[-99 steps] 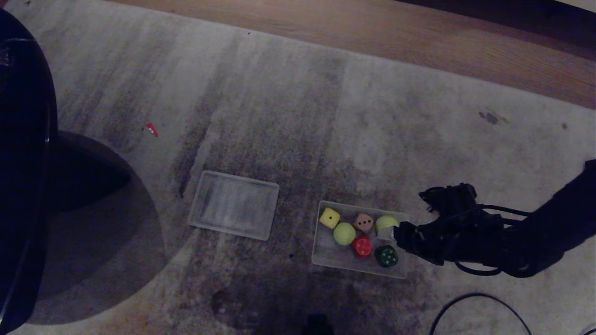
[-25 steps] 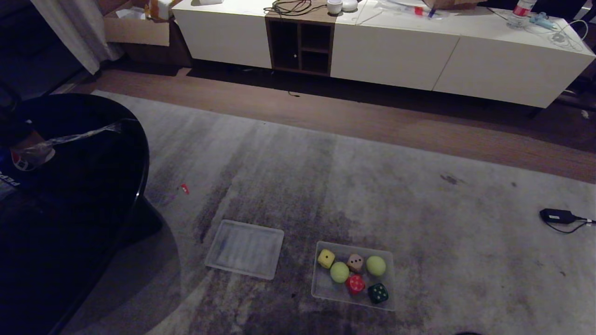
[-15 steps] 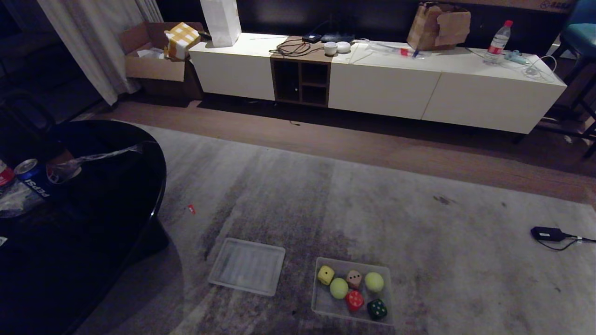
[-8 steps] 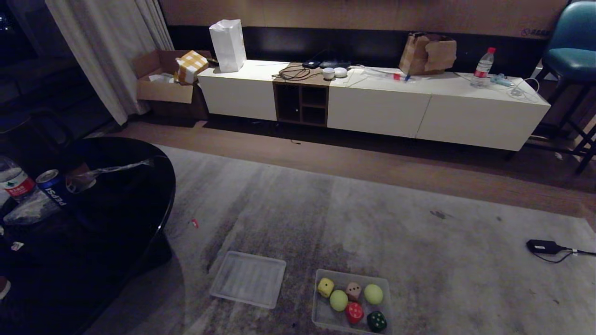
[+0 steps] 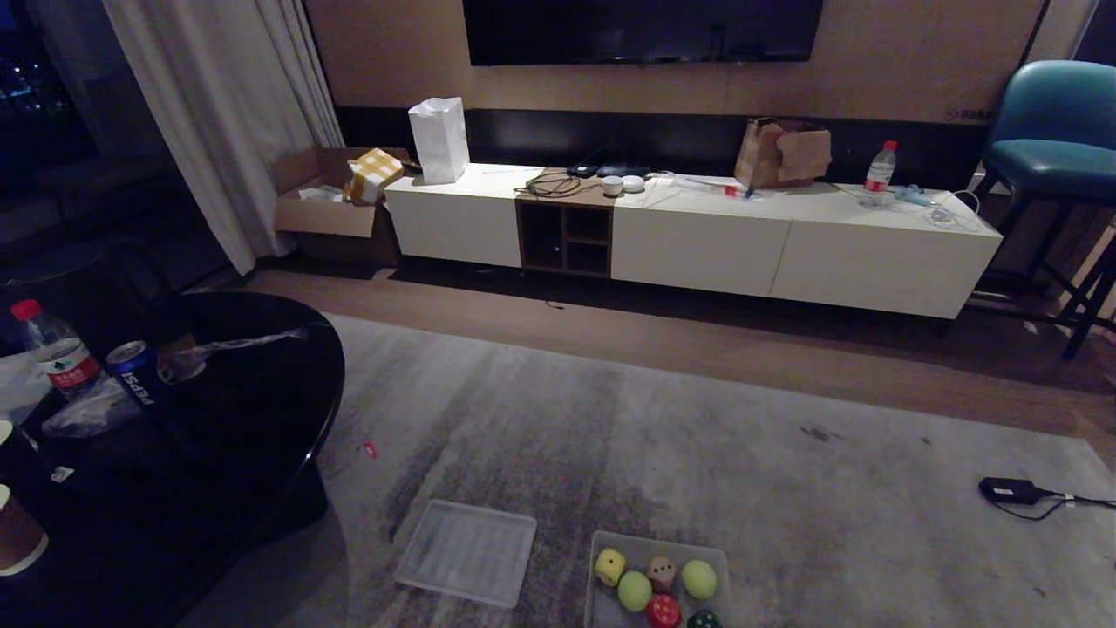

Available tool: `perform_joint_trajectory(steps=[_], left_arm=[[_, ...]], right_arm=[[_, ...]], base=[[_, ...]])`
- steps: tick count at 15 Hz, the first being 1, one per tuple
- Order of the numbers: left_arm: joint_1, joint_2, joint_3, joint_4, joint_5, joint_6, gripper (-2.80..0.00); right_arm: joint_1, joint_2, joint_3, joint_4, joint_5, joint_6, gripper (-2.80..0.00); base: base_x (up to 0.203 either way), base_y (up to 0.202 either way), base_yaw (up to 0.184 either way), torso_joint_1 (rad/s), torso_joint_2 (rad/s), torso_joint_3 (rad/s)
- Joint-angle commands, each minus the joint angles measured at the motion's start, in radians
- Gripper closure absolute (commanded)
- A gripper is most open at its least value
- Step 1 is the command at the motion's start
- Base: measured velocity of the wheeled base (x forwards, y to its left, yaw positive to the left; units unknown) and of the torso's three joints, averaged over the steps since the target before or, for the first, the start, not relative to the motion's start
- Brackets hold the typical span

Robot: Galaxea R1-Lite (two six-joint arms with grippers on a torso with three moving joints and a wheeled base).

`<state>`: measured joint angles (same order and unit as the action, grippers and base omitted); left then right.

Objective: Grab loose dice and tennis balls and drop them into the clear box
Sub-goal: Close the lid

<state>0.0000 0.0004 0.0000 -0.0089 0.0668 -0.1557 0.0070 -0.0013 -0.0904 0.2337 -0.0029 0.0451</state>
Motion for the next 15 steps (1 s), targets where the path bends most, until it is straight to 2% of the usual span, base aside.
perform_joint_trajectory(steps=[1, 12, 15], left_arm=[[0.000, 0.001, 0.000, 0.000, 0.001, 0.001, 0.00], [0.000, 0.001, 0.000, 0.000, 0.001, 0.001, 0.00], [0.000, 0.001, 0.000, 0.000, 0.001, 0.001, 0.00]], right_arm=[[-0.001, 0.001, 0.000, 0.001, 0.000, 0.001, 0.00], [0.000, 0.002, 0.000, 0.001, 0.000, 0.001, 0.00], [0.001, 0.001, 0.000, 0.001, 0.000, 0.002, 0.00]], base=[[0.000, 0.000, 0.000, 0.000, 0.00, 0.131], [0.000, 0.000, 0.000, 0.002, 0.00, 0.014], [0.005, -0.006, 0.127, -0.001, 0.00, 0.004]])
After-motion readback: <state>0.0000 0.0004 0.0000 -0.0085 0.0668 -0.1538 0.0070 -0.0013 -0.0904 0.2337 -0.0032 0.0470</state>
